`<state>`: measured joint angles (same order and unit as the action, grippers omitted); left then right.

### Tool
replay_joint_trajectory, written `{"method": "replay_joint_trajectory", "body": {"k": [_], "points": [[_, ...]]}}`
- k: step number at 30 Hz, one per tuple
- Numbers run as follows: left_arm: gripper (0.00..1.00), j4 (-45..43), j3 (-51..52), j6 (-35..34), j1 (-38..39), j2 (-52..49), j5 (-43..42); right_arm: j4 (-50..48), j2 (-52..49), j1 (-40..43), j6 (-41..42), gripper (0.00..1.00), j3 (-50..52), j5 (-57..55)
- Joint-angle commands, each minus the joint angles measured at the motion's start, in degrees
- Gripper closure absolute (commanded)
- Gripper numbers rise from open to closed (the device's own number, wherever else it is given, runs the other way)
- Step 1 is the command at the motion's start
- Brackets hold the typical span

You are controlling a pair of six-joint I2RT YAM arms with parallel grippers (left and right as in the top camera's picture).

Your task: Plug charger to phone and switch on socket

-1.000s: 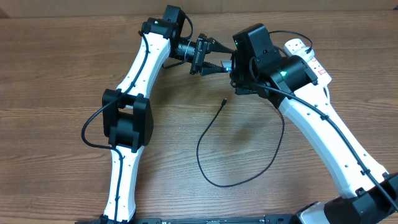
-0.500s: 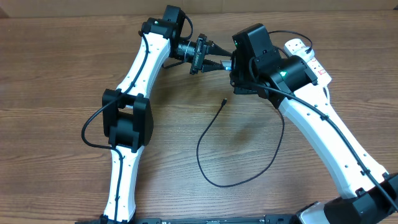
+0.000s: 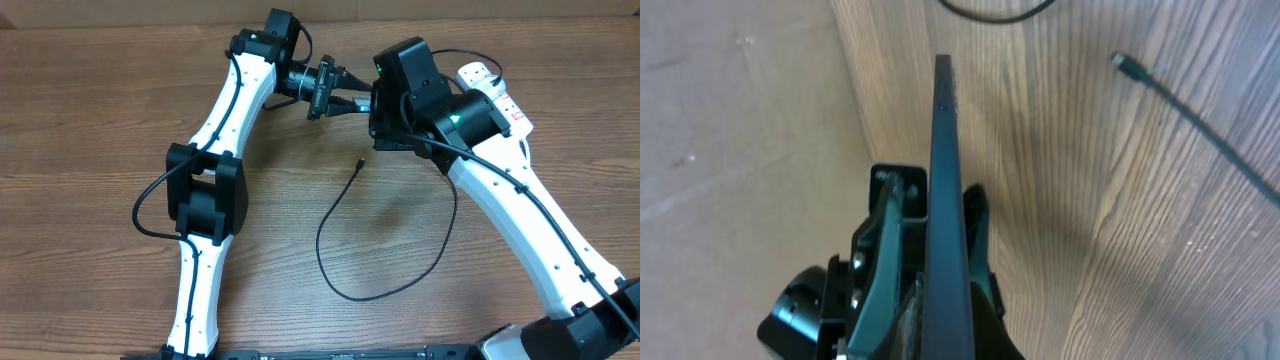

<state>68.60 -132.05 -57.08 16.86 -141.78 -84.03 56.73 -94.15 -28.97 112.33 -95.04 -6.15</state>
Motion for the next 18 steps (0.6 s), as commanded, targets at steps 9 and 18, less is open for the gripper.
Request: {"method": "replay_joint_trajectory", "body": {"k": [9,18], "points": [[0.75,0.11,-0.98,-0.37,0.57,-0.17,-2.69,-0.68,0.79,-1.46,0.39,0.96,-2.43,1.14],[0.86,0.13,-0.98,-0.37,0.57,-0.17,-2.89,-0.09,0.74,-1.55,0.35,0.94,-2.43,1.38]]}}
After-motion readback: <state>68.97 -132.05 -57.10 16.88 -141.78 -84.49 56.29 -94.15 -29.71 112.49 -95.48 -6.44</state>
